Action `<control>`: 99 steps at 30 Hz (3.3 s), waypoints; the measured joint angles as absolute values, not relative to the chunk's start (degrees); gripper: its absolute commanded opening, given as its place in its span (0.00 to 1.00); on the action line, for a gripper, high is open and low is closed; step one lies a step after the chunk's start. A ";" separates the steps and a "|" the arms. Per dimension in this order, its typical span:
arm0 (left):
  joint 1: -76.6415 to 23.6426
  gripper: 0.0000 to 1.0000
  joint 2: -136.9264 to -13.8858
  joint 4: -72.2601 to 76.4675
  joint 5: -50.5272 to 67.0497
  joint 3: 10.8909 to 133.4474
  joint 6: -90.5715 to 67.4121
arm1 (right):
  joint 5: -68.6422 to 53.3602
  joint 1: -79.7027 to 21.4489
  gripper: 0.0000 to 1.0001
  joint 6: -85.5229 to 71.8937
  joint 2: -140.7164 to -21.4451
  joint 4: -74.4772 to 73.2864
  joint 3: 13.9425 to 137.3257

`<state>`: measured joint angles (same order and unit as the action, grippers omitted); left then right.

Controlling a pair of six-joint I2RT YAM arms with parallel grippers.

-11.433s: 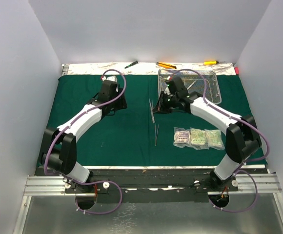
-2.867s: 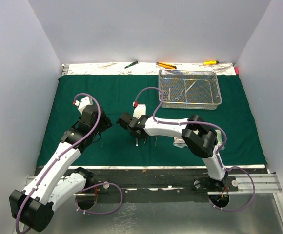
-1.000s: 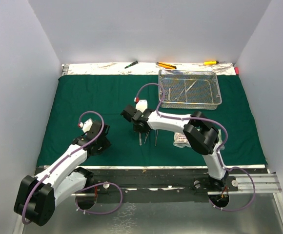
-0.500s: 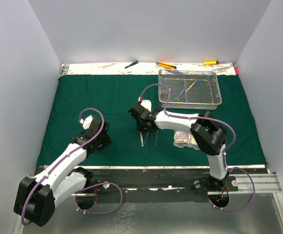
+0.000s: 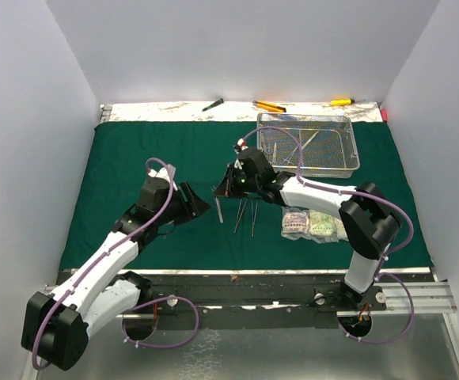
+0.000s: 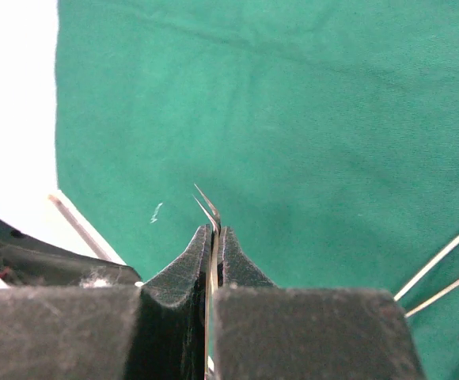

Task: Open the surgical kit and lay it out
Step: Place the medical item in the surgical kit.

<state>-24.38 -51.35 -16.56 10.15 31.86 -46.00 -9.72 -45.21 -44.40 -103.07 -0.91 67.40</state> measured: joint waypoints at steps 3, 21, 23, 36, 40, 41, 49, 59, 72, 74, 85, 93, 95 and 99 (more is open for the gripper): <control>-24.38 0.62 -52.66 -11.00 15.22 31.75 -46.52 | -13.06 -45.19 0.01 -45.52 -103.07 2.13 66.72; -25.63 0.00 -64.55 -1.65 19.77 31.07 -49.95 | -17.69 -44.99 0.01 -46.70 -103.07 5.02 66.54; -25.63 0.00 -64.75 -1.30 19.81 31.07 -50.00 | -17.69 -44.99 0.01 -46.70 -103.07 4.99 66.54; -27.33 0.00 -69.65 -1.41 17.80 32.25 -49.36 | -8.67 -44.69 0.48 -46.50 -102.72 -6.15 69.93; -30.63 0.00 -74.61 -6.24 13.30 37.32 -47.44 | 0.93 -44.60 0.48 -47.29 -100.27 -16.36 70.59; -31.27 0.00 -75.94 -7.22 12.16 38.74 -47.03 | 3.09 -44.58 0.47 -47.77 -99.44 -18.68 70.59; -38.68 0.00 -89.47 -19.66 0.58 53.28 -42.83 | 13.30 -44.23 0.46 -51.72 -91.72 -29.17 65.12; -43.72 0.00 -98.87 -29.74 -8.47 60.36 -41.69 | 13.89 -44.23 0.44 -55.00 -90.37 -31.62 60.58; -44.03 0.31 -99.83 -31.59 -9.06 61.60 -40.62 | 14.13 -44.23 0.44 -56.55 -89.69 -32.84 60.58; -44.03 0.32 -99.83 -32.08 -9.08 61.78 -40.62 | 14.13 -44.23 0.44 -56.60 -89.67 -32.91 60.58; -44.07 0.12 -99.77 -34.98 -9.30 62.35 -39.94 | 11.99 -44.25 0.37 -55.81 -89.73 -30.89 60.58; -44.07 0.05 -99.74 -34.17 -9.23 62.35 -38.96 | 9.50 -44.25 0.36 -55.07 -91.42 -28.84 60.90; -44.05 0.03 -99.57 -33.89 -9.06 62.33 -38.89 | 9.10 -44.25 0.36 -54.98 -91.64 -28.60 60.90; -43.31 0.00 -97.95 -32.97 -6.66 61.95 -38.57 | 7.75 -44.25 0.36 -54.57 -91.72 -27.38 60.90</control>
